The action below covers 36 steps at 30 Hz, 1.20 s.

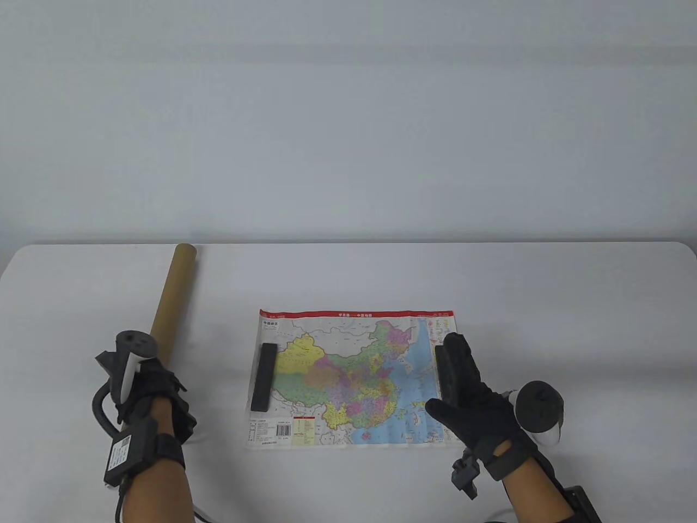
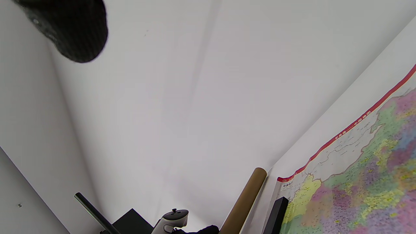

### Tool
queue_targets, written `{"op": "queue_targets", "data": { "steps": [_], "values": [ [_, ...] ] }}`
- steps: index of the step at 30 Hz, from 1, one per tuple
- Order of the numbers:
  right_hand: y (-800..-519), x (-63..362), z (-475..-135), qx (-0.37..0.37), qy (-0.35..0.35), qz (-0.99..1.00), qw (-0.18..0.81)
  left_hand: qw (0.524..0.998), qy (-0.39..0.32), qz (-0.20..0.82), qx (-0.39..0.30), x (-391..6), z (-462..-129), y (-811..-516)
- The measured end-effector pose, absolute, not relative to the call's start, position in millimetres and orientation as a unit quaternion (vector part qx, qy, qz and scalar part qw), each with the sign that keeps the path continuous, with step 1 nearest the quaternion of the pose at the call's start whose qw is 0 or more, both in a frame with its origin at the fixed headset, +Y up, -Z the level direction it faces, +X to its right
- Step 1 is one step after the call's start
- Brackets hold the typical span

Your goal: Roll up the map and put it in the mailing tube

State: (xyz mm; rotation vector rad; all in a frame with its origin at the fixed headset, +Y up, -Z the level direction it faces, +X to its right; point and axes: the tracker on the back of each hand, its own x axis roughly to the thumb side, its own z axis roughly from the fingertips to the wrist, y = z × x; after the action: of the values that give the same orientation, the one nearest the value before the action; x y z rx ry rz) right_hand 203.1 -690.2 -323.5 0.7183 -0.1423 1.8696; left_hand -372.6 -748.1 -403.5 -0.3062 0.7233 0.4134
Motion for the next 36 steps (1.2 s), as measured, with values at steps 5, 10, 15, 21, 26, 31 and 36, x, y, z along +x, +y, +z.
{"op": "queue_targets", "data": {
  "steps": [5,10,15,21,26,31,36],
  "values": [
    [-691,202,-324,0.305,-0.058,0.787,0.533,0.904,0.353,0.194,-0.141,-370,-402,-756],
    [-692,201,-324,0.306,-0.055,0.789,0.529,0.909,0.357,0.172,-0.131,-367,-401,-757],
    [-692,200,-323,0.308,-0.054,0.791,0.526,0.910,0.356,0.170,-0.127,-367,-401,-758],
    [-692,199,-324,0.306,-0.052,0.793,0.525,0.915,0.350,0.167,-0.113,-363,-399,-748],
    [-689,190,-329,0.284,-0.032,0.814,0.505,0.943,0.273,0.183,-0.056,-331,-404,-708],
    [-677,158,-341,0.264,-0.004,0.854,0.448,0.973,0.140,0.182,-0.019,-262,-404,-678],
    [-676,109,-355,0.240,0.031,0.891,0.384,0.981,0.085,0.154,-0.086,-210,-404,-696]
  ]
}}
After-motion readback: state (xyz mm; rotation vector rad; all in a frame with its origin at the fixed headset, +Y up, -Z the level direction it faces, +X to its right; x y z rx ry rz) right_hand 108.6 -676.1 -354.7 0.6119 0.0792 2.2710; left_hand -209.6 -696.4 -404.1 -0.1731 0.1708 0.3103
